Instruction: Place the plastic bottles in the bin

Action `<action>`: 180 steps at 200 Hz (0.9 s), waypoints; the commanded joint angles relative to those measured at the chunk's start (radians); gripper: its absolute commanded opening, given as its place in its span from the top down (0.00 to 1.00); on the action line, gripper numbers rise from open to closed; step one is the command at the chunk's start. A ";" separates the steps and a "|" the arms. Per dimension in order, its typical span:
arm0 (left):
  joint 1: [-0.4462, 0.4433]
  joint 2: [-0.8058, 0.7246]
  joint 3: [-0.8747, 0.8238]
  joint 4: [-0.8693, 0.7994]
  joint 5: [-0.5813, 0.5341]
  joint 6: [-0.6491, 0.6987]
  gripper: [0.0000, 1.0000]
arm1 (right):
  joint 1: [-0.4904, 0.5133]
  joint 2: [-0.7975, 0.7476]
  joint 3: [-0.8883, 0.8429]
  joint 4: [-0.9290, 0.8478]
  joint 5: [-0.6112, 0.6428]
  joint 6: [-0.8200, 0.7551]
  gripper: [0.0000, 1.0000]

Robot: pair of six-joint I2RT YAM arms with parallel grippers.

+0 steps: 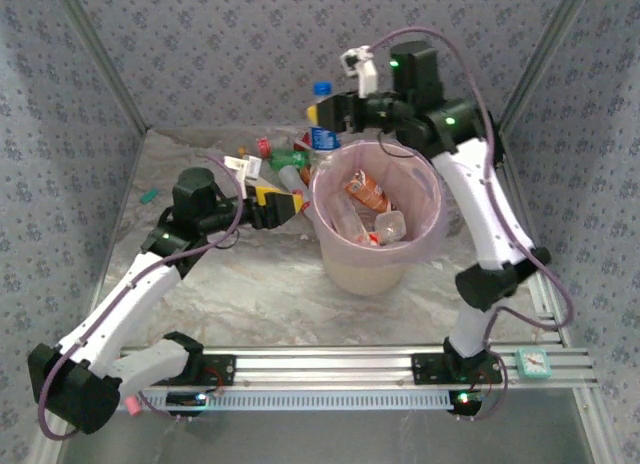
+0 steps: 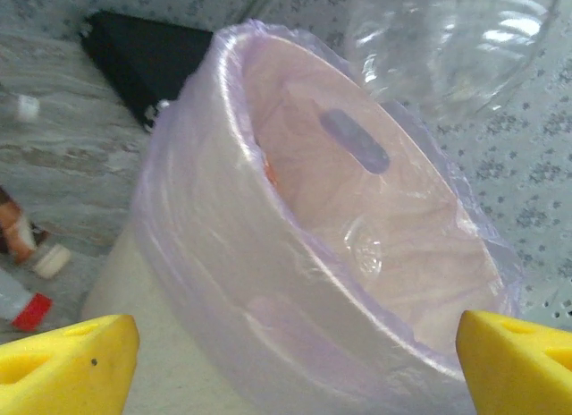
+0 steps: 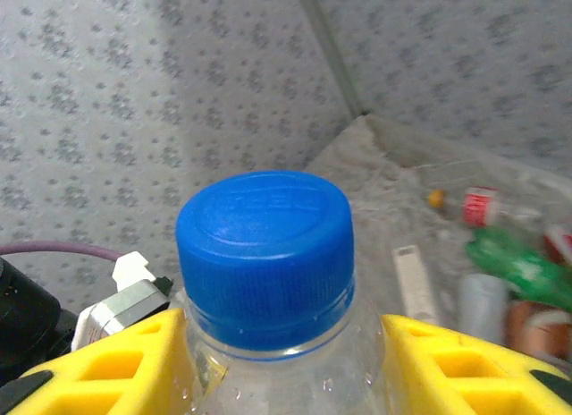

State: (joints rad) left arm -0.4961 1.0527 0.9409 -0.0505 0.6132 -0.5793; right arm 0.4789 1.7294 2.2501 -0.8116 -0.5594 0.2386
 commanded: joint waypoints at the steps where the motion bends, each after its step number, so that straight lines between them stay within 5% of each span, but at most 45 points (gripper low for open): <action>1: -0.040 0.037 0.007 0.071 0.006 -0.041 0.12 | -0.021 -0.124 -0.130 0.026 0.111 -0.030 0.63; 99: -0.087 0.120 -0.015 0.143 -0.020 -0.100 0.28 | -0.011 -0.295 -0.696 0.294 0.113 0.131 0.66; 180: -0.094 0.134 -0.021 0.166 -0.025 -0.114 0.32 | 0.033 -0.321 -0.938 0.261 0.245 0.231 0.65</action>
State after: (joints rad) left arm -0.5850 1.1748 0.9264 0.0731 0.5892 -0.6876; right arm 0.5041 1.4307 1.3689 -0.5549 -0.3805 0.4278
